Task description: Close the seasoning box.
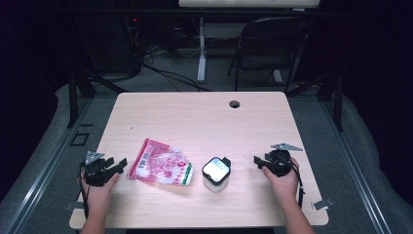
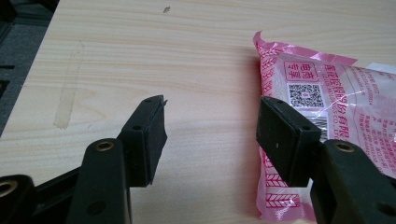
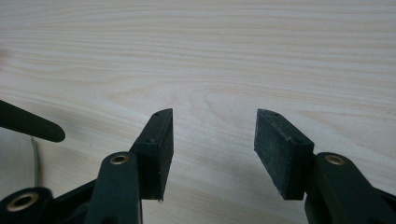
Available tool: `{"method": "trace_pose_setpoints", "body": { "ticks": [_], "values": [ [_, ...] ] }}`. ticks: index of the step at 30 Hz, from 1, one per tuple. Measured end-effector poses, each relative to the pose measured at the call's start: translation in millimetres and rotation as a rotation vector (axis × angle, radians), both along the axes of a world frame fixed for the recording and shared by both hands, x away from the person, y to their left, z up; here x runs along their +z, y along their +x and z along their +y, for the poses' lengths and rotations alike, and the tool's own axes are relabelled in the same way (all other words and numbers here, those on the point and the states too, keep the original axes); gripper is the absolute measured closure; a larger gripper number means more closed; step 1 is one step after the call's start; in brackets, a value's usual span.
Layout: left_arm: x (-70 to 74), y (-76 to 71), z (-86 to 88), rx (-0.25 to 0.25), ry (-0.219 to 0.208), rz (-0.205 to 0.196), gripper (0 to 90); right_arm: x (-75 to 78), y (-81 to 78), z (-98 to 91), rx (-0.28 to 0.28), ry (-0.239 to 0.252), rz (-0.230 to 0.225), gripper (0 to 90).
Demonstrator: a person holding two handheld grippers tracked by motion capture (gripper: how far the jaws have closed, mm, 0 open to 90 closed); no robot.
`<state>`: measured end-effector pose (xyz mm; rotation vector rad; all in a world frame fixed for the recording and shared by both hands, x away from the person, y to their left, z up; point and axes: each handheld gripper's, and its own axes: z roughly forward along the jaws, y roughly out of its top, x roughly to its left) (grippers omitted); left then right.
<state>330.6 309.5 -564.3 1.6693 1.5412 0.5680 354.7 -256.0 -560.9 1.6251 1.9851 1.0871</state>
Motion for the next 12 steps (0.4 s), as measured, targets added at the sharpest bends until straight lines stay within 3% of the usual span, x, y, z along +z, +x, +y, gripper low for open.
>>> {"method": "trace_pose_setpoints", "body": {
  "ticks": [6, 12],
  "values": [
    [0.2, 0.5, -0.4, -0.001, 0.004, 0.016, 42.3, 0.0, 0.4, 0.1, 0.002, 0.000, 0.006, 45.9],
    [0.2, 0.7, 0.9, 0.007, -0.019, 0.003, 42.1, 1.4, 0.0, 2.1, 0.007, -0.001, 0.002, 44.5]
  ]
}}
